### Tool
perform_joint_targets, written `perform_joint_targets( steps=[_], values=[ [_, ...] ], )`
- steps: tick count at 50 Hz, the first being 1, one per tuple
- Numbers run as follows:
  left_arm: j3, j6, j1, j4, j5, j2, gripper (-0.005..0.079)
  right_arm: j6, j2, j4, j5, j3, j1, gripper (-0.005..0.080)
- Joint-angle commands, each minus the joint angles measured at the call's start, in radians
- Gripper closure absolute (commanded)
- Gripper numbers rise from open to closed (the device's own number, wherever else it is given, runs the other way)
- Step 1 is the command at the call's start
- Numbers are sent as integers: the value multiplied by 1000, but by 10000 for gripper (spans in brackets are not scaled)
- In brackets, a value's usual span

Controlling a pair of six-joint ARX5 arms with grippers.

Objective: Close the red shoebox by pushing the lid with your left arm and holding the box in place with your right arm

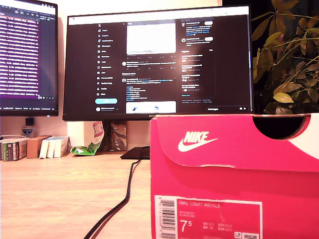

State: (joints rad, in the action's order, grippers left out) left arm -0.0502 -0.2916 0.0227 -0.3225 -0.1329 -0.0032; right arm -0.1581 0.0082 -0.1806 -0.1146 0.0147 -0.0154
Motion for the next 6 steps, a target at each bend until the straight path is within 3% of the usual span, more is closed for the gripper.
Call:
perform_joint_targets(
  steps=[1, 6],
  values=[
    [23, -5, -3, -21, -3, -5, 761, -2, -6, 9, 0, -8, -2, 764],
    [23, -5, -3, -21, -3, -5, 761, -2, -6, 9, 0, -8, -2, 764]
  ],
)
